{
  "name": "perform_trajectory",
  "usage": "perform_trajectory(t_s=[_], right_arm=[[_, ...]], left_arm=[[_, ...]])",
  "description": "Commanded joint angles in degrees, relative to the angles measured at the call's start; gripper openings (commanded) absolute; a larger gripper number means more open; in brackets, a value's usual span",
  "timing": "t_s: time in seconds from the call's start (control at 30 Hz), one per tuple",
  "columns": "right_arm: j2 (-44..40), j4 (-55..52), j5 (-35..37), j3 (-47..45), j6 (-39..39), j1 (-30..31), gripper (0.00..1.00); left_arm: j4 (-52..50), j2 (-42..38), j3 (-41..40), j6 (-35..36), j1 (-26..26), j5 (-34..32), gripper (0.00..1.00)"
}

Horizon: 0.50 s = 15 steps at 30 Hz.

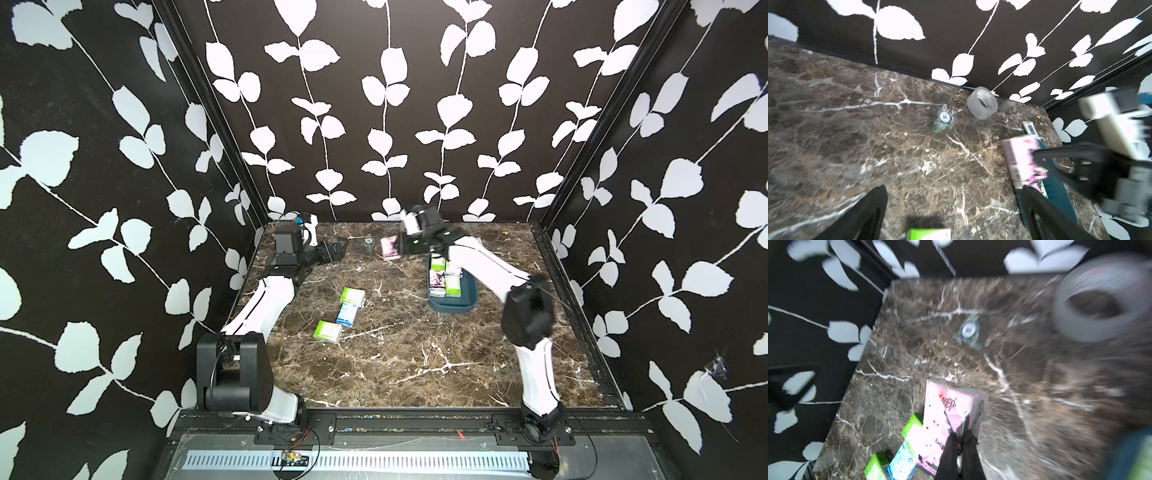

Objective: Put the pocket tissues into the storage box
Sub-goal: Place the pocket tissues in the storage box.

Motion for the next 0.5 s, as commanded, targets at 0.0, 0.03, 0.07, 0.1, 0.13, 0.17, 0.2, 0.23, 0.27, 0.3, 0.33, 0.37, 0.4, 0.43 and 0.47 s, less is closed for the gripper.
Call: perform_trajectory(t_s=[0.0,0.03,0.07,0.1,0.13,0.17,0.2,0.23,0.27,0.3,0.33,0.37,0.4,0.43,0.47], right_arm=[[-6.69,2.45,0.27,-9.32,-2.54,-2.49,0.0],[-8.8,2.65,0.19,-11.76,-2.64,-3.55,0.0],[-11.34,2.77,0.16,-14.42,-2.71,-4.73,0.0],[-13.59,2.6,0.36,-16.93,-2.92,-5.96,0.0],[-15.71,2.26,0.79,-19.18,-3.03,-6.94,0.0],[-18.04,1.69,1.25,-21.48,-3.23,-8.14,0.0],[-20.18,1.17,1.72,-23.66,-3.49,-9.22,0.0],[-22.07,0.52,2.07,-25.38,-3.71,-10.03,0.0],[-23.92,-0.16,2.4,-27.3,-4.11,-10.95,0.0],[-25.2,-0.93,2.64,-29.09,-4.46,-11.92,0.0],[-26.94,-1.59,2.69,-30.49,-4.74,-12.71,0.0],[-28.52,-2.21,2.74,-31.65,-5.07,-13.53,0.0],[-29.42,-2.77,2.81,-34.21,-5.28,-14.28,0.0],[-30.23,-3.05,2.76,-35.41,-5.46,-14.95,0.0],[-30.74,-3.16,2.76,-36.69,-5.76,-15.6,0.0]], left_arm=[[2.76,2.21,2.67,-0.89,-4.31,0.57,0.99],[3.13,3.12,3.09,-0.96,-5.49,0.4,0.99],[3.79,4.27,3.62,-1.19,-6.92,0.44,0.99],[4.57,5.57,4.07,-1.9,-8.12,0.52,0.99],[5.65,6.57,4.35,-2.75,-8.89,0.79,0.99],[7.28,8.06,4.67,-3.9,-9.7,1.31,0.99],[8.79,9.16,4.95,-5.04,-10.32,1.78,0.99],[10.14,10.28,5.23,-5.85,-10.78,2.06,0.99],[11.3,11.31,5.63,-6.45,-11.3,2.18,0.99],[11.91,12.23,6.18,-6.8,-11.9,2.17,0.99],[12.05,12.92,6.63,-6.87,-12.36,2.17,0.99],[12.22,13.65,7.16,-6.77,-12.96,2.09,0.99],[12.34,14.25,7.57,-6.81,-13.57,2.17,0.99],[12.41,14.69,7.84,-6.76,-14.1,2.28,0.99],[12.44,15.15,8.06,-6.61,-14.73,2.39,0.99]])
